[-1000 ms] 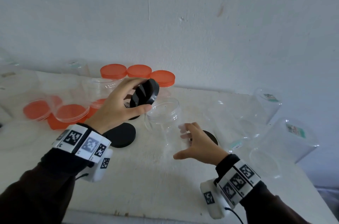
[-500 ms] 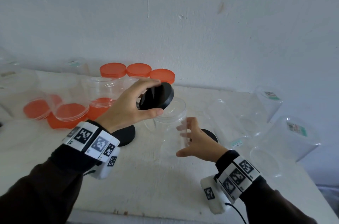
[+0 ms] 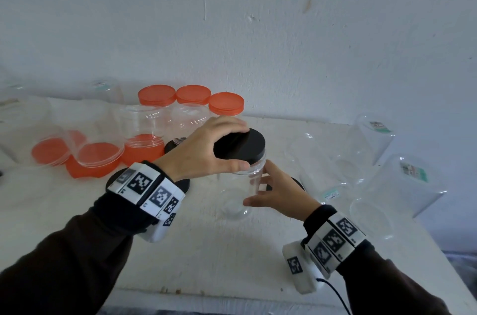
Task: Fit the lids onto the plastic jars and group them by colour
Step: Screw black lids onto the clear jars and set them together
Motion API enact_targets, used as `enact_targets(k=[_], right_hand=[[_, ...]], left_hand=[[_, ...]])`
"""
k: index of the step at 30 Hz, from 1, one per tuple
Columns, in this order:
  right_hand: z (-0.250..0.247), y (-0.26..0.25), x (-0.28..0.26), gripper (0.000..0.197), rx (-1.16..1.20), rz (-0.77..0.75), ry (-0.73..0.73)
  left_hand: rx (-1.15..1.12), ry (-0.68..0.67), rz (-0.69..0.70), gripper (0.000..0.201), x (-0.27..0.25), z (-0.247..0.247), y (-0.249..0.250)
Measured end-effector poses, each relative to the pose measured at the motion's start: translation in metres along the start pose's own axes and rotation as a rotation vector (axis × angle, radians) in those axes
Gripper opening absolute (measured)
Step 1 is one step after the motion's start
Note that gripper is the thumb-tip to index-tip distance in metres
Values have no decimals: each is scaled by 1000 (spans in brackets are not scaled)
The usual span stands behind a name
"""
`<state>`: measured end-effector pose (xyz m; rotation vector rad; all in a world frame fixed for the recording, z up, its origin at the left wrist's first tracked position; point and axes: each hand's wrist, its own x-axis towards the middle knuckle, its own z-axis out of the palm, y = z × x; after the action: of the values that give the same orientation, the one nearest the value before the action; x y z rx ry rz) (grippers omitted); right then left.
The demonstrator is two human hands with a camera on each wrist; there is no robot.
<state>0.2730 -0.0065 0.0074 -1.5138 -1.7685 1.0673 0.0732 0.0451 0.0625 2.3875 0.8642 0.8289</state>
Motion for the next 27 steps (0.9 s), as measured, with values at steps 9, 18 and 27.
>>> enact_targets(k=[9, 18, 27], right_hand=[[-2, 3, 2, 70, -15, -8, -22], [-68, -73, -6, 84, -134, -165, 12], [-49, -125, 18, 81, -779, -241, -322]], left_hand=[[19, -36, 26, 76, 3, 4, 1], [-314, -6, -189, 123, -19, 15, -7], [-439, 61, -298, 101, -21, 36, -13]])
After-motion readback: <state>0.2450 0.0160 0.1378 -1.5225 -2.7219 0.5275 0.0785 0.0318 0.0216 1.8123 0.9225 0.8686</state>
